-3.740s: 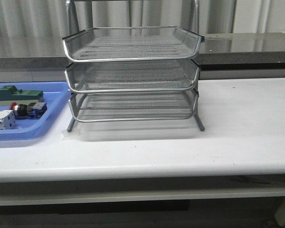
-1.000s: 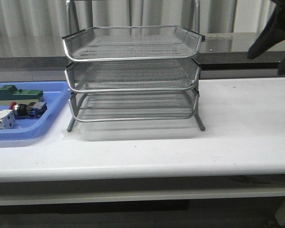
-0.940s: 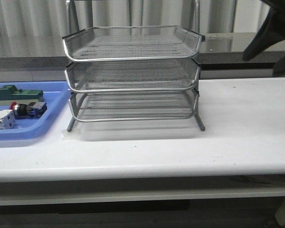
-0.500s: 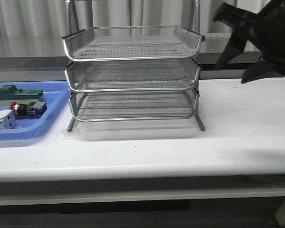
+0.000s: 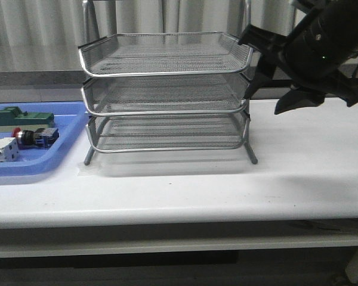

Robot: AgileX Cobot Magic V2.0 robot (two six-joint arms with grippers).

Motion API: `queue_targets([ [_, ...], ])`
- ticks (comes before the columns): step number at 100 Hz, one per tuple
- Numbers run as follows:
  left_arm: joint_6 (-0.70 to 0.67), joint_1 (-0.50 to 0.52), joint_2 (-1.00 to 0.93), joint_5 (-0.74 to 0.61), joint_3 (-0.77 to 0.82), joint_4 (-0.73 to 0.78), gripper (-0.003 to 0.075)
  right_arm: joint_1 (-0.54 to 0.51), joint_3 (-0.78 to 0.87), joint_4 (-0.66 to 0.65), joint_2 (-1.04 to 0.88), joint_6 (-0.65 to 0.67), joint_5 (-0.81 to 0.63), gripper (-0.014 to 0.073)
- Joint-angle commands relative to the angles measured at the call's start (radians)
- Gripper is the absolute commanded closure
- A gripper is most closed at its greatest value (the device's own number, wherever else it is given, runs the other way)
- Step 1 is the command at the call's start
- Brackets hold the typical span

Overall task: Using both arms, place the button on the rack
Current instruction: 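Reach the right gripper to the front edge of the middle wire tray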

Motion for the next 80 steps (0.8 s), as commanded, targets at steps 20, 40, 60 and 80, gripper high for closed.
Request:
queue_targets([
  [20,-0.009,0.002,-0.035,-0.084,0.047,-0.006,0.0741,0.032,-0.088,0.035,0.035,-0.015,-0.049,0.0183],
  [40,-0.009,0.002,-0.035,-0.084,0.047,-0.006,0.0741,0.032,-0.104,0.036,0.07,-0.015,-0.078,0.0183],
  [60,-0.009,0.002,-0.035,-0.084,0.047,-0.006,0.0741,0.032,-0.104,0.037,0.073,-0.015,-0.109,0.0183],
  [80,-0.009,0.002,-0.035,-0.084,0.047,-0.006,0.0741,0.032,-0.104,0.048,0.075,-0.015,-0.137,0.0183],
])
